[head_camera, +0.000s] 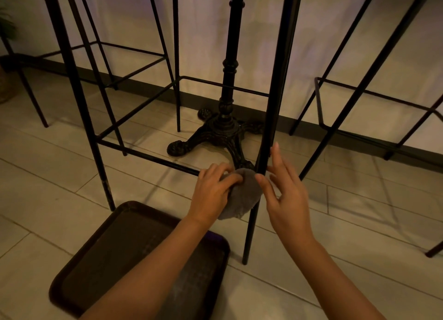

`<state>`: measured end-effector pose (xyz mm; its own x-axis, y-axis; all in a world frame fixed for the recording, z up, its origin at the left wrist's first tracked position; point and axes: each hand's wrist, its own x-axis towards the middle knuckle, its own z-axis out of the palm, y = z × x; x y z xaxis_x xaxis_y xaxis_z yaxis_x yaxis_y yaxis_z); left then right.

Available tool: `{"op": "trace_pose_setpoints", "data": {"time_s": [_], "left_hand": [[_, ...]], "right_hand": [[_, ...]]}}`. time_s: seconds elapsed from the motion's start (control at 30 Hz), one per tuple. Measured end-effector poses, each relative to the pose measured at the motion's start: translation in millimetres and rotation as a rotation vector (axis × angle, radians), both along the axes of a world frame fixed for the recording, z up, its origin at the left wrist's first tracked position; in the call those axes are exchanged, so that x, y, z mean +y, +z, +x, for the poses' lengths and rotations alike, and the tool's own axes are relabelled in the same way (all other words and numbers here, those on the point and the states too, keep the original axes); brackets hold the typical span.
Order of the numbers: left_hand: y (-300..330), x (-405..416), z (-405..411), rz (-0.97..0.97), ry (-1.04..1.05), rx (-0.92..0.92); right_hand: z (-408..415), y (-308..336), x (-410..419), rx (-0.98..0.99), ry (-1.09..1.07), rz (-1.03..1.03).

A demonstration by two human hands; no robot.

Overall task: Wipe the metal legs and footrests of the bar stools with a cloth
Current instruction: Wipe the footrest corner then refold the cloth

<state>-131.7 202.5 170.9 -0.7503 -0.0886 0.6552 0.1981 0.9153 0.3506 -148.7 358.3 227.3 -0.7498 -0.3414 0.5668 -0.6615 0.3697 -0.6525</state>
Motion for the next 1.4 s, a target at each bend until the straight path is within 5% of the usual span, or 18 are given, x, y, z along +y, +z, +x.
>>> {"op": "trace_pose_setpoints", "data": {"time_s": [0.37, 1.4], "left_hand": [[-11.8, -5.4, 9.6, -0.208, 0.020, 0.018], [-3.4, -30.4, 8.3, -0.311, 0.075, 0.003]], "right_hand": [[-4.4, -5.0, -10.5, 0.059, -0.005, 0.004], [0.8, -5.1, -20.6, 0.059, -0.083, 0.015]]}}
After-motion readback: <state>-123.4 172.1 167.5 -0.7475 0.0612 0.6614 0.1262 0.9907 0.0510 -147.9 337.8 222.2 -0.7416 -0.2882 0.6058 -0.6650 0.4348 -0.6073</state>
